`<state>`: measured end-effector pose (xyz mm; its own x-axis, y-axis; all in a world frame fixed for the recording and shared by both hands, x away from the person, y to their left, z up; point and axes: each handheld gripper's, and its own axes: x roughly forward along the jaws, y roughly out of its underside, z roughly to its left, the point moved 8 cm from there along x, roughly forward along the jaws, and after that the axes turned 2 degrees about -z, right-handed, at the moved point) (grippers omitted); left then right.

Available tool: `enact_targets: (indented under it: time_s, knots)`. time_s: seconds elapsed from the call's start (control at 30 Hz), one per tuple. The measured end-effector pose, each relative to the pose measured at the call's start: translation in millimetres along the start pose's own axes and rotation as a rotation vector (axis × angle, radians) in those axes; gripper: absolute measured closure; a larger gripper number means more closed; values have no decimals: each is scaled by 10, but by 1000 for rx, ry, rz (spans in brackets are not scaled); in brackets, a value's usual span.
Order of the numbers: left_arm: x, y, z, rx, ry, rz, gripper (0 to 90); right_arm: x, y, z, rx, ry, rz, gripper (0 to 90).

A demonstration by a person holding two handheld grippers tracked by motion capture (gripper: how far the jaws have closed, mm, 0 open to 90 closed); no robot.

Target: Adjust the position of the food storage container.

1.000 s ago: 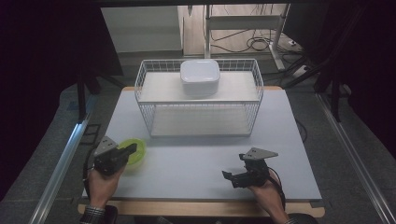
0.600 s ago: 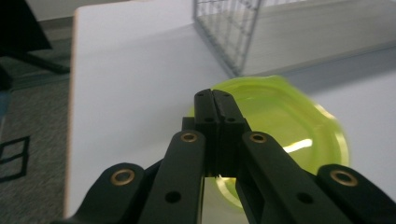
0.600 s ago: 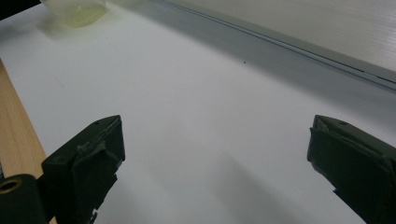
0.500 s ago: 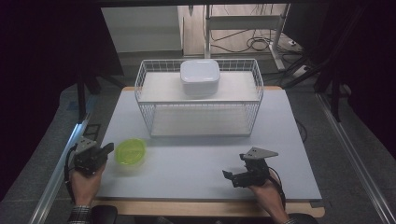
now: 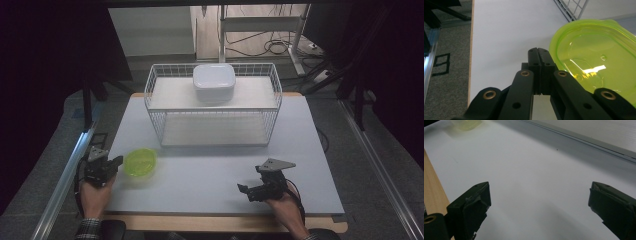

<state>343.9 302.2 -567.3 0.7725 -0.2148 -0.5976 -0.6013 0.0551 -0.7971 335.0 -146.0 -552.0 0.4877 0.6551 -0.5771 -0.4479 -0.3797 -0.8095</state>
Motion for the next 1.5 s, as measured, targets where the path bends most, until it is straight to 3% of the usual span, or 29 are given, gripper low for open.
enact_targets:
  time_s: [0.3,0.5,0.83,1.1,1.33,1.43,1.5]
  knots:
    - [98,-24,-119,-3,39,11,899,18,17,9,-5,-4,14,52]
    - [136,-46,-269,4,84,17,899,23,22,15,-6,-5,17,52]
    - [193,-78,-691,48,158,30,899,28,30,19,-7,-5,23,52]
    - [236,-92,-1004,61,224,41,899,29,30,26,-9,-6,25,52]
    - [260,-87,-1323,75,306,54,899,38,40,35,-9,-10,31,52]
    - [258,-92,-1358,92,306,54,896,39,41,32,-10,-10,31,52]
    - [255,-90,-1324,77,309,55,890,36,39,30,-12,-10,29,52]
